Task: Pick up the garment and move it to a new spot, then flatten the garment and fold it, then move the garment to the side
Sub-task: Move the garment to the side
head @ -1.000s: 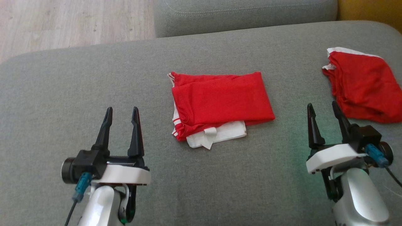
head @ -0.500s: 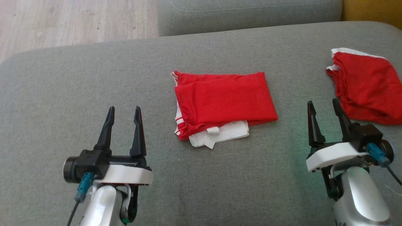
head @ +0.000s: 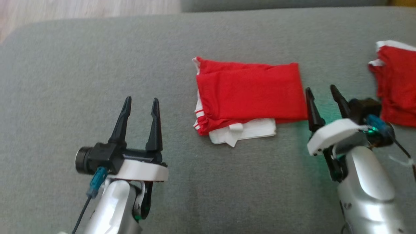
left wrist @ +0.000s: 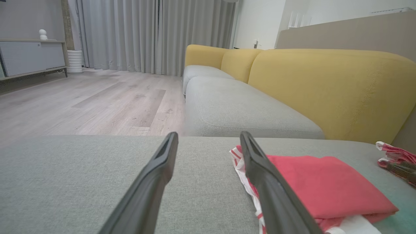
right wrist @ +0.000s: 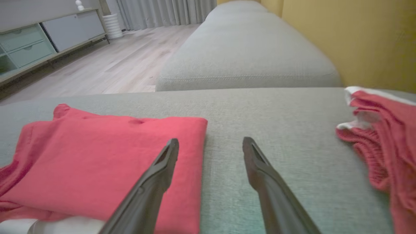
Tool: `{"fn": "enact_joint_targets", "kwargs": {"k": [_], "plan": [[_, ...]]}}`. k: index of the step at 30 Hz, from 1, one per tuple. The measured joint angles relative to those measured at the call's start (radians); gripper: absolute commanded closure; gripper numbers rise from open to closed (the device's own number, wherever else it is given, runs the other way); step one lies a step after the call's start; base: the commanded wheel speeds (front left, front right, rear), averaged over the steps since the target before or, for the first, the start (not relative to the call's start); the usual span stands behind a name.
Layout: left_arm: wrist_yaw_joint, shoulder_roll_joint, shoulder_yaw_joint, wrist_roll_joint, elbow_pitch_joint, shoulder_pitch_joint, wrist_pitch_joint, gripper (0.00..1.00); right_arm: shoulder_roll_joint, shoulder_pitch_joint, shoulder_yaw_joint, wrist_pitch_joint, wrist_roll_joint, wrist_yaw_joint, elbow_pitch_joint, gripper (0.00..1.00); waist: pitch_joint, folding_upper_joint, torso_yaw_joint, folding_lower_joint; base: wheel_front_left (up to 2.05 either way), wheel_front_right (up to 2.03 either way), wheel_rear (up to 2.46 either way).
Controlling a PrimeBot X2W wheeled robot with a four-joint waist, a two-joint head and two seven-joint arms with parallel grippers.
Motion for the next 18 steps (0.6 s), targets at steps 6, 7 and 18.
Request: {"fn": "enact_joint_targets", "kwargs": {"k": [6, 7, 18], "plan": [[0.009, 0.000, -0.036, -0.018, 0.000, -0.033, 0.000, 0.00, 0.000, -0.087, 0.032, 0.063, 0.058, 0.000, 0.136, 0.00, 0.051, 0.0000, 0.047, 0.0000, 0.00, 0.00, 0.00], [0.009, 0.000, -0.042, -0.023, 0.000, -0.039, 0.000, 0.00, 0.000, -0.100, 0.034, 0.070, 0.058, 0.000, 0.162, 0.00, 0.058, 0.0000, 0.055, 0.0001, 0.00, 0.00, 0.00], [0.025, -0.001, -0.060, -0.030, 0.004, -0.057, 0.000, 0.00, -0.018, -0.236, 0.082, 0.071, 0.074, 0.000, 0.363, 1.00, 0.084, 0.0000, 0.107, -0.0001, 0.00, 0.00, 0.00]]}}
